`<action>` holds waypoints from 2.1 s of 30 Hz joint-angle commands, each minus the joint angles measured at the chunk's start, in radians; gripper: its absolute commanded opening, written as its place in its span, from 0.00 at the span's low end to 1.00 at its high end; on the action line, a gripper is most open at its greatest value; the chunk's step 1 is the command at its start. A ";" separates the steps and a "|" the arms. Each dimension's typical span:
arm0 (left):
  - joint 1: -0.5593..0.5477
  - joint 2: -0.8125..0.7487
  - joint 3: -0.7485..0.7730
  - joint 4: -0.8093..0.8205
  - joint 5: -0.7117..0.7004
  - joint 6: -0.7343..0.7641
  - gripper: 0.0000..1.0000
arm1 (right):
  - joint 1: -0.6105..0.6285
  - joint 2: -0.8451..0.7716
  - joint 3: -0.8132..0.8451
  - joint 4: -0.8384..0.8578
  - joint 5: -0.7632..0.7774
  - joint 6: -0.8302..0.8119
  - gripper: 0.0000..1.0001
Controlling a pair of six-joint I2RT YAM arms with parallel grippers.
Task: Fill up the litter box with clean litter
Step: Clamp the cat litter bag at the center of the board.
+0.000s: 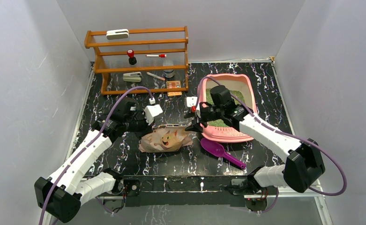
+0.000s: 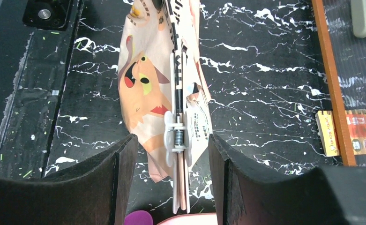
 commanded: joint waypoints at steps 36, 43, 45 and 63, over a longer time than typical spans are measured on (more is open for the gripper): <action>-0.001 -0.049 0.058 0.043 0.088 -0.028 0.00 | -0.002 0.050 0.017 0.034 0.002 -0.017 0.42; -0.001 -0.041 0.062 0.043 0.096 -0.028 0.00 | -0.002 0.057 0.016 0.057 -0.004 0.019 0.28; -0.001 -0.039 0.064 0.043 0.097 -0.028 0.00 | -0.002 0.054 0.009 0.074 -0.020 0.030 0.21; -0.001 -0.034 0.073 0.042 0.117 -0.031 0.00 | 0.038 0.127 0.022 0.125 0.005 0.053 0.15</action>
